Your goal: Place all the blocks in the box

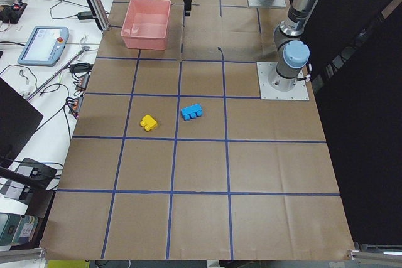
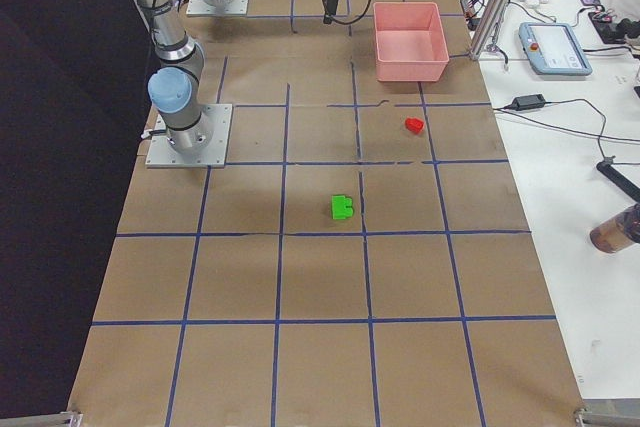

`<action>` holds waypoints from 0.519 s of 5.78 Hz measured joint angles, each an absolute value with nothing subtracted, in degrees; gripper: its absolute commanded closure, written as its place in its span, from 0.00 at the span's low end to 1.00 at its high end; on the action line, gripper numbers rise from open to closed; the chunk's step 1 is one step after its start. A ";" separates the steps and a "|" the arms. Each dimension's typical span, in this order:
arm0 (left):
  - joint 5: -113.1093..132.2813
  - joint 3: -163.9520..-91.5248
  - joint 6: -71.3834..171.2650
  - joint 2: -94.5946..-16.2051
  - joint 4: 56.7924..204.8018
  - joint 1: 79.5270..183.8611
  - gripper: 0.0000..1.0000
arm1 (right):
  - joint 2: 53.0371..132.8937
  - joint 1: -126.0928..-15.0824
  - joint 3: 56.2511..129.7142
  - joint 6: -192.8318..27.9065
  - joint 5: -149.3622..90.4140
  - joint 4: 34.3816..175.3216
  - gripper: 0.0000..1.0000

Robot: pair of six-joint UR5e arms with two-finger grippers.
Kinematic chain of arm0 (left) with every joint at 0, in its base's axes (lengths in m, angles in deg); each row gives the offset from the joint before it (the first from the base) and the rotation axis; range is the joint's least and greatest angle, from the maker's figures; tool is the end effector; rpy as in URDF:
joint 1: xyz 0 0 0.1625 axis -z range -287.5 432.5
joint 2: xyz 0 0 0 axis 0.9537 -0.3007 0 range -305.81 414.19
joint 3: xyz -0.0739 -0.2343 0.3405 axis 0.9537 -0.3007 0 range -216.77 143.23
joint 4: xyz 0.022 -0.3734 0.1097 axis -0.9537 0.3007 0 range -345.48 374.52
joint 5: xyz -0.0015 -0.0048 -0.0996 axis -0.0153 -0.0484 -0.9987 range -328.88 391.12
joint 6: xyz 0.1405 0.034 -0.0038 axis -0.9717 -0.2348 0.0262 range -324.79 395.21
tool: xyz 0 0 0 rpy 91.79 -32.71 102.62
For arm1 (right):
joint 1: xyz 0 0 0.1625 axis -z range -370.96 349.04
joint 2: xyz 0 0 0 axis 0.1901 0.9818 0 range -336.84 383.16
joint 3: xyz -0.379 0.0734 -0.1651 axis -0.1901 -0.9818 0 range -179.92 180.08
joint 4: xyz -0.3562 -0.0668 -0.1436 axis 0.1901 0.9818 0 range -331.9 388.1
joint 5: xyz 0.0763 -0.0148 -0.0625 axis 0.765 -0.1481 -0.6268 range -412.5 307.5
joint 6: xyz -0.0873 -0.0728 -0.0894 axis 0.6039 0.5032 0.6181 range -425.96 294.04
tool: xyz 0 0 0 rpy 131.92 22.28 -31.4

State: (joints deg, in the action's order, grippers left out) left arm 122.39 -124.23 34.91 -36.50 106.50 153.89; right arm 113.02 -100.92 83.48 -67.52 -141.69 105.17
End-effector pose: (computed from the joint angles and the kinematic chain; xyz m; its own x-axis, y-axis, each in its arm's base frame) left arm -0.0582 -0.4847 0.4494 -0.9893 -0.1444 -0.0222 -0.1445 0.9895 0.0025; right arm 0.1350 -0.4479 0.4686 -0.9995 0.0294 -0.0108 0.0280 0.9932 0.1130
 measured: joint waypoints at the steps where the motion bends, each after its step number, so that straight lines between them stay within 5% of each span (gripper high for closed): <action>1: 122.56 -126.32 34.14 -37.59 105.90 146.77 0.01 | 111.47 -100.54 81.28 -67.15 -141.78 106.34 0.00; 3: 122.57 -131.43 31.07 -41.90 98.94 137.23 0.04 | 106.52 -96.92 76.11 -64.93 -142.00 107.02 0.00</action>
State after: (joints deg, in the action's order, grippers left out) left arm 122.57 -131.43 31.07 -41.90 98.94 137.23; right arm 106.52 -96.92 76.11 -64.93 -142.00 107.02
